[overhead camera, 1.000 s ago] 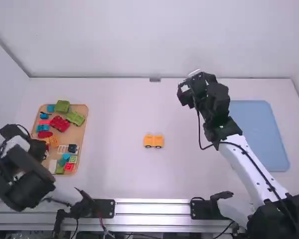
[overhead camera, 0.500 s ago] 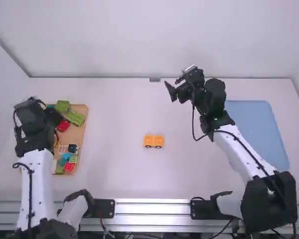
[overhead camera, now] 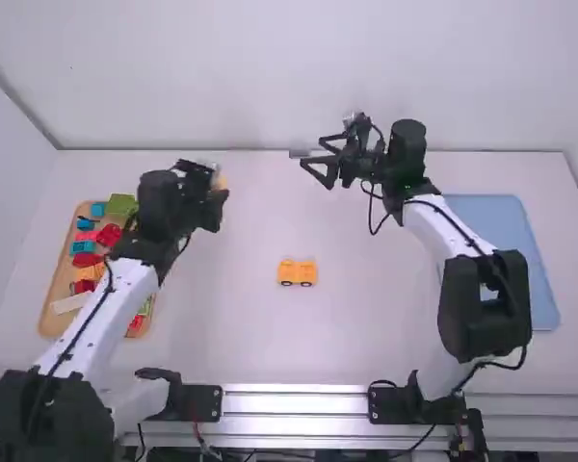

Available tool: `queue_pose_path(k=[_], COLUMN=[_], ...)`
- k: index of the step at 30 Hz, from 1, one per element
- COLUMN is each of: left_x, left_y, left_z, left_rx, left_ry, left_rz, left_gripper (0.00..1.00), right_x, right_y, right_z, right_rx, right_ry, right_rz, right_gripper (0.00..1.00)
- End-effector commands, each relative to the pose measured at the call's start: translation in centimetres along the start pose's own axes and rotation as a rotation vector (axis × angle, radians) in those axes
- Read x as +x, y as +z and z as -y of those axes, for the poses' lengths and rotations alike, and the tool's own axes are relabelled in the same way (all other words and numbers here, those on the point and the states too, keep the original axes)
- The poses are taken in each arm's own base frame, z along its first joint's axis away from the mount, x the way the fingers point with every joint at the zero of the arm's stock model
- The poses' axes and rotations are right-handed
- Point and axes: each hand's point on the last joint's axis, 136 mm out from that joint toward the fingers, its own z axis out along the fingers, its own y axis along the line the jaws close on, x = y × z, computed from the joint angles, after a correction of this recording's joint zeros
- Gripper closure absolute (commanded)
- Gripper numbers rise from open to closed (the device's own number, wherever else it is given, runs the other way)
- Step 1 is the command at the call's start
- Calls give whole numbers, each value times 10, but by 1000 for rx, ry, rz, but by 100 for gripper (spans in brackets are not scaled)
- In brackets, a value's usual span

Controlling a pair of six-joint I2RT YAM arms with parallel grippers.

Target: Assemble lego blocks to make yellow taxi

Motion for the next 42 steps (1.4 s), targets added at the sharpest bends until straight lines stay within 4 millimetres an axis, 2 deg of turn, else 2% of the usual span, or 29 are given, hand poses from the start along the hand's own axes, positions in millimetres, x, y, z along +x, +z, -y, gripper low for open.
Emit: queue_pose_path(k=[1, 5, 9, 14, 18, 22, 29, 32, 34, 37, 42], left_x=[2, -4, -6, -8, -12, -16, -11, -10, -11, -11, -10], left_y=[14, 32, 51, 65, 65, 65, 68, 68, 68, 68, 68], left_z=[35, 51, 65, 72, 80, 80, 80, 80, 80, 80, 81], left_rx=[92, 58, 35, 29, 73, 72, 74, 75, 74, 74, 75], left_ry=[182, 231, 268, 272, 257, 225, 222, 223, 222, 222, 222], left_rz=[5, 29, 54, 80, 106, 121, 104, 102, 103, 103, 102], left_gripper=[98, 98, 98, 98, 98, 98, 98, 98, 98, 98, 98], right_x=[5, 21, 35, 45, 50, 52, 54, 54, 53, 53, 53], right_y=[4, 15, 27, 32, 33, 39, 50, 50, 50, 50, 52], right_z=[-20, -16, -20, -23, -15, -21, -29, -29, -29, -30, -36], right_rx=[-173, -184, -209, -202, -154, -166, -171, -169, -171, -174, -197], right_ry=[92, 148, 186, 238, 268, 253, 241, 240, 239, 239, 230], right_rz=[-44, -68, -98, -128, -136, -143, -151, -150, -150, -150, -152], right_gripper=[2, 1, 1, 9, 17, 25, 30, 37, 46, 55, 61])
